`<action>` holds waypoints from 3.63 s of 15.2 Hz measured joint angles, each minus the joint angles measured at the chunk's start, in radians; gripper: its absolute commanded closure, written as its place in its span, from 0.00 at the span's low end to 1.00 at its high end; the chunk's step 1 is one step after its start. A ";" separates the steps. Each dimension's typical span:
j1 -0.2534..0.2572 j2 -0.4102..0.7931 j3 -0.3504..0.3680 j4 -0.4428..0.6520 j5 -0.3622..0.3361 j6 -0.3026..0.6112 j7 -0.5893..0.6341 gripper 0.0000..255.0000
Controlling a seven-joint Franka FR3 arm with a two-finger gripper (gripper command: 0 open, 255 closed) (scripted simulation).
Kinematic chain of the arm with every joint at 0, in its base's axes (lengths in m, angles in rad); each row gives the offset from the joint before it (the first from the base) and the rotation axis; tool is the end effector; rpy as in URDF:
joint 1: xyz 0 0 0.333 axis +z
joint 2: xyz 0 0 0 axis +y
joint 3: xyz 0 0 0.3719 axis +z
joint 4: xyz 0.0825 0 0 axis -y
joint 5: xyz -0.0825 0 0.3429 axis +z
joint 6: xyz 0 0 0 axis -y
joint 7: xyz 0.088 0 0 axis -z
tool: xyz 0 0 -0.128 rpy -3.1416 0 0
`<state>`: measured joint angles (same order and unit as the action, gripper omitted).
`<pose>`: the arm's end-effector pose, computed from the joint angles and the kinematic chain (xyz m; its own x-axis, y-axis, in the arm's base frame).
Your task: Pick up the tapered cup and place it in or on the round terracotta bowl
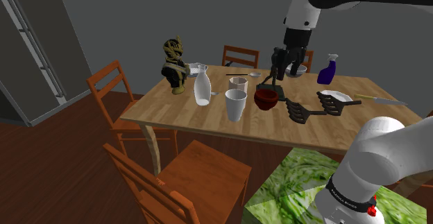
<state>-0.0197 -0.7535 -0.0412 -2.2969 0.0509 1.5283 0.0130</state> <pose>0.2320 -0.0130 0.6234 0.9981 -0.0601 -0.0164 -0.0612 -0.9950 -0.0788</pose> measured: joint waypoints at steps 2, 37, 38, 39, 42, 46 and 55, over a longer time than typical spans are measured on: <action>0.000 0.012 -0.004 -0.002 -0.001 0.014 -0.005 0.00; -0.021 0.922 -0.173 0.311 0.179 0.597 -0.341 0.00; -0.021 0.921 -0.174 0.311 0.180 0.600 -0.342 0.00; -0.022 0.922 -0.174 0.311 0.180 0.601 -0.343 0.00; -0.021 0.920 -0.175 0.308 0.180 0.603 -0.342 0.00; -0.022 0.929 -0.174 0.307 0.181 0.601 -0.345 1.00; -0.020 0.921 -0.174 0.309 0.176 0.587 -0.339 1.00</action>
<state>-0.0396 0.1672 -0.2151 -1.9879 0.2272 2.1158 -0.3259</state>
